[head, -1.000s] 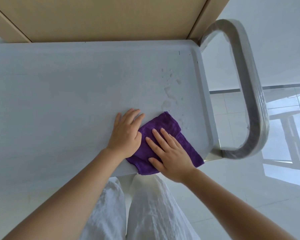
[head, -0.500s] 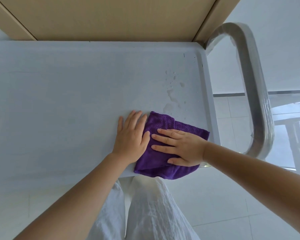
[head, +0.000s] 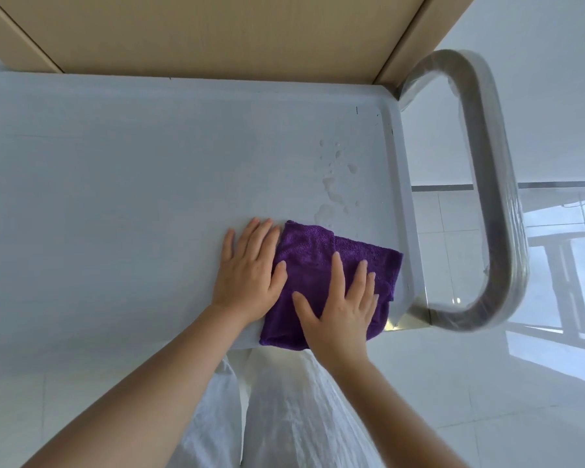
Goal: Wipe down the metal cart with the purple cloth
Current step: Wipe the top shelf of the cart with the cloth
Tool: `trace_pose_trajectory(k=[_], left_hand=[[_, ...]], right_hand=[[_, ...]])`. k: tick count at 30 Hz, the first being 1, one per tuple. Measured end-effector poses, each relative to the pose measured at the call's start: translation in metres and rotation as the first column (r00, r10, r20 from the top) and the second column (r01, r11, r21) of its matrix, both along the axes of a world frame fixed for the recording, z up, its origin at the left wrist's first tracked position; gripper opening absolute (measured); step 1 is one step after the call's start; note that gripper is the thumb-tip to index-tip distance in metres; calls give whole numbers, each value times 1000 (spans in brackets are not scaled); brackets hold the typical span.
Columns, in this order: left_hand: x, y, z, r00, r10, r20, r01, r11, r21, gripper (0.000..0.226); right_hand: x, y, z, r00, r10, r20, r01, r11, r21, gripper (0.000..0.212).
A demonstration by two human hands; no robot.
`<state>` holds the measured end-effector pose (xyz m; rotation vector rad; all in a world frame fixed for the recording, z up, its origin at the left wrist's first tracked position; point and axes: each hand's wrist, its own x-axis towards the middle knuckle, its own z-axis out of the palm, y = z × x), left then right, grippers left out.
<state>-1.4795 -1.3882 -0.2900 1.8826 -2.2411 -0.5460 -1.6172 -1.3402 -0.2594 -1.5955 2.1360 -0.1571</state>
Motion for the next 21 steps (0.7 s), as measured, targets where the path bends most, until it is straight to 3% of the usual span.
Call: trace_pose_trajectory(k=[1, 6, 21], left_hand=[[0, 0, 0, 1000, 0, 4, 0, 1000, 3, 54], [-5, -3, 2, 1000, 20, 22, -20, 1000, -3, 54], [-14, -41, 4, 992, 29, 119, -31, 999, 12, 63]], right_hand=[[6, 1, -4, 998, -61, -27, 63, 996, 70, 84], [25, -6, -23, 963, -75, -258, 82, 996, 16, 80], [16, -38, -32, 969, 4, -248, -15, 999, -41, 78]])
